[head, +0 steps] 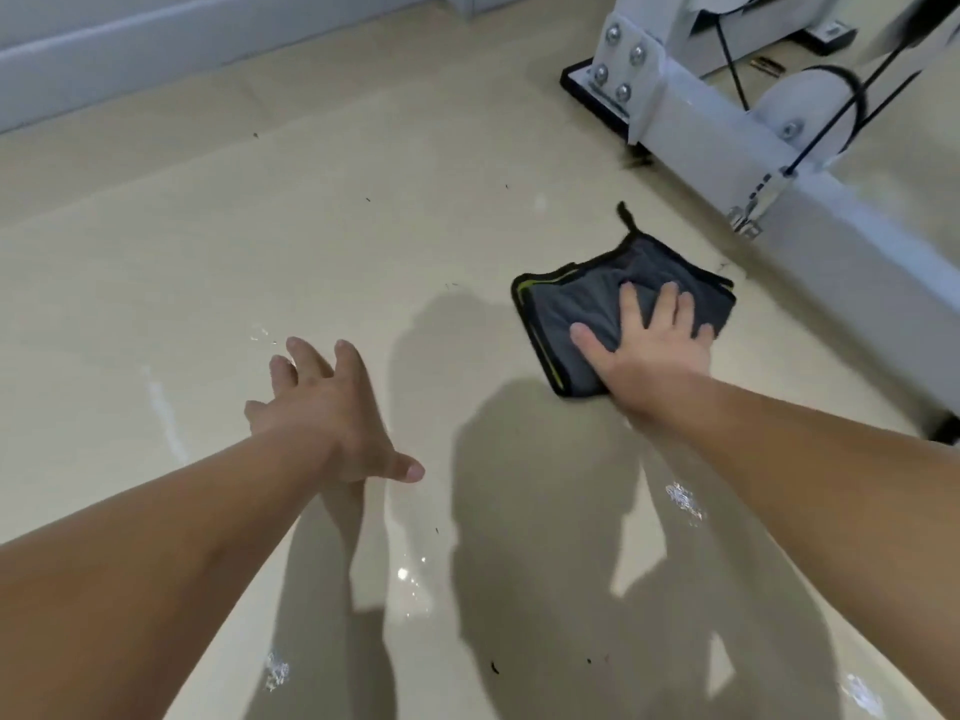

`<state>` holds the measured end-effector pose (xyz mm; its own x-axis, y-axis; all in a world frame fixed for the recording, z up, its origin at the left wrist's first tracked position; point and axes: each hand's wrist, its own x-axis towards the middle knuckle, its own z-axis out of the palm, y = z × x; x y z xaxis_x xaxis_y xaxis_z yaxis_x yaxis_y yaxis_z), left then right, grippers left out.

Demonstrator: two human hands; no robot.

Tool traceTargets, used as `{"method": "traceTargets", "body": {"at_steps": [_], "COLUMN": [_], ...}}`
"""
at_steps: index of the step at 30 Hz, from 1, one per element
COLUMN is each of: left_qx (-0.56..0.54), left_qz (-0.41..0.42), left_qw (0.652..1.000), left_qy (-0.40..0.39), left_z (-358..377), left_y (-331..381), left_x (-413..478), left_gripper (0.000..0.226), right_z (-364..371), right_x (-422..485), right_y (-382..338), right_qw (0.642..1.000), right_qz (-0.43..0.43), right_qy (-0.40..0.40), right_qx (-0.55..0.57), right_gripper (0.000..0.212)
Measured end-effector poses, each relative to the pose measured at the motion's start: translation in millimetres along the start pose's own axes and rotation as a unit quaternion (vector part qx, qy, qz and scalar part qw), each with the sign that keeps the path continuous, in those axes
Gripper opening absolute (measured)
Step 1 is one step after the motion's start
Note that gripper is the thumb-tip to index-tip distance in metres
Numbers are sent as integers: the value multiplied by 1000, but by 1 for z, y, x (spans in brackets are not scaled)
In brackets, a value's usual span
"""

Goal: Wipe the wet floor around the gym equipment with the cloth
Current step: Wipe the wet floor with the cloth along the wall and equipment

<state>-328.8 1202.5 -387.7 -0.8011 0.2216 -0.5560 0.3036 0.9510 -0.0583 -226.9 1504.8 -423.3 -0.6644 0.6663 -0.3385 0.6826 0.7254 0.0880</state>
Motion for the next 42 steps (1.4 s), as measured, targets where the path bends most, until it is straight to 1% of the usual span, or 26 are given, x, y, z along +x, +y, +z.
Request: {"method": "traceTargets", "body": {"at_steps": [2, 4, 5, 7, 9, 11, 12, 13, 14, 16, 17, 18, 20, 22, 24, 26, 29, 31, 32, 34, 36, 37, 40, 42], "left_qx": [1, 14, 14, -5, -8, 3, 10, 22, 37, 85, 119, 148, 170, 186, 158, 116, 70, 52, 49, 56, 81, 98, 136, 156], "left_qz": [38, 77, 104, 172, 248, 342, 390, 428, 454, 456, 442, 421, 377, 334, 276, 222, 166, 156, 164, 207, 272, 315, 441, 477], "left_qw": [999, 996, 993, 983, 964, 926, 905, 889, 879, 879, 885, 892, 906, 918, 943, 964, 979, 982, 980, 972, 955, 940, 883, 860], "left_qy": [22, 35, 43, 64, 99, 157, 168, 159, 140, 112, 90, 75, 90, 110, 97, 88, 98, 99, 99, 96, 91, 90, 89, 93], "left_z": [2, 7, 9, 10, 10, 18, 25, 32, 39, 47, 53, 57, 61, 59, 46, 31, 14, 6, 3, 4, 14, 20, 34, 44], "left_y": [0, 0, 2, 9, 22, 32, 39, 47, 57, 79, 91, 100, 116, 131, 152, 176, 214, 243, 260, 291, 313, 318, 302, 273], "left_x": [-4, -10, -14, -26, -42, -52, -54, -54, -55, -57, -57, -56, -50, -35, -17, 3, 31, 42, 44, 35, 18, 9, -10, -22], "left_gripper": [148, 137, 127, 98, 77, 72, 71, 70, 70, 70, 70, 70, 75, 72, 70, 73, 75, 76, 76, 73, 71, 70, 67, 66], "right_z": [-1, 5, 10, 20, 28, 29, 28, 25, 21, 12, 9, 5, 1, 1, 6, 14, 20, 18, 18, 19, 23, 25, 25, 18], "right_x": [-11, -30, -42, -71, -106, -135, -145, -152, -154, -149, -145, -141, -129, -120, -115, -114, -112, -111, -109, -106, -106, -107, -108, -110], "right_y": [30, 29, 22, -1, -18, -26, -23, -14, -2, 27, 46, 64, 99, 123, 135, 137, 139, 141, 142, 143, 146, 147, 150, 148], "right_qw": [996, 994, 994, 997, 998, 988, 980, 972, 967, 959, 960, 967, 980, 975, 973, 977, 982, 983, 983, 983, 983, 982, 975, 968], "right_qz": [76, 102, 98, 52, -31, -145, -190, -215, -212, -136, -91, -50, -4, 8, 3, -8, -18, -26, -27, -30, -34, -35, -30, -19], "right_qy": [-35, -37, -31, -27, -21, -31, -36, -31, -12, 50, 76, 81, 25, -34, -78, -100, -107, -114, -118, -123, -115, -108, -101, -123], "right_qx": [17, 30, 38, 48, 40, 34, 49, 86, 143, 243, 253, 236, 199, 219, 219, 189, 154, 141, 138, 135, 142, 153, 195, 219], "right_gripper": [106, 105, 103, 102, 101, 99, 95, 89, 81, 72, 69, 68, 71, 80, 99, 116, 121, 121, 121, 122, 123, 123, 121, 114]}}
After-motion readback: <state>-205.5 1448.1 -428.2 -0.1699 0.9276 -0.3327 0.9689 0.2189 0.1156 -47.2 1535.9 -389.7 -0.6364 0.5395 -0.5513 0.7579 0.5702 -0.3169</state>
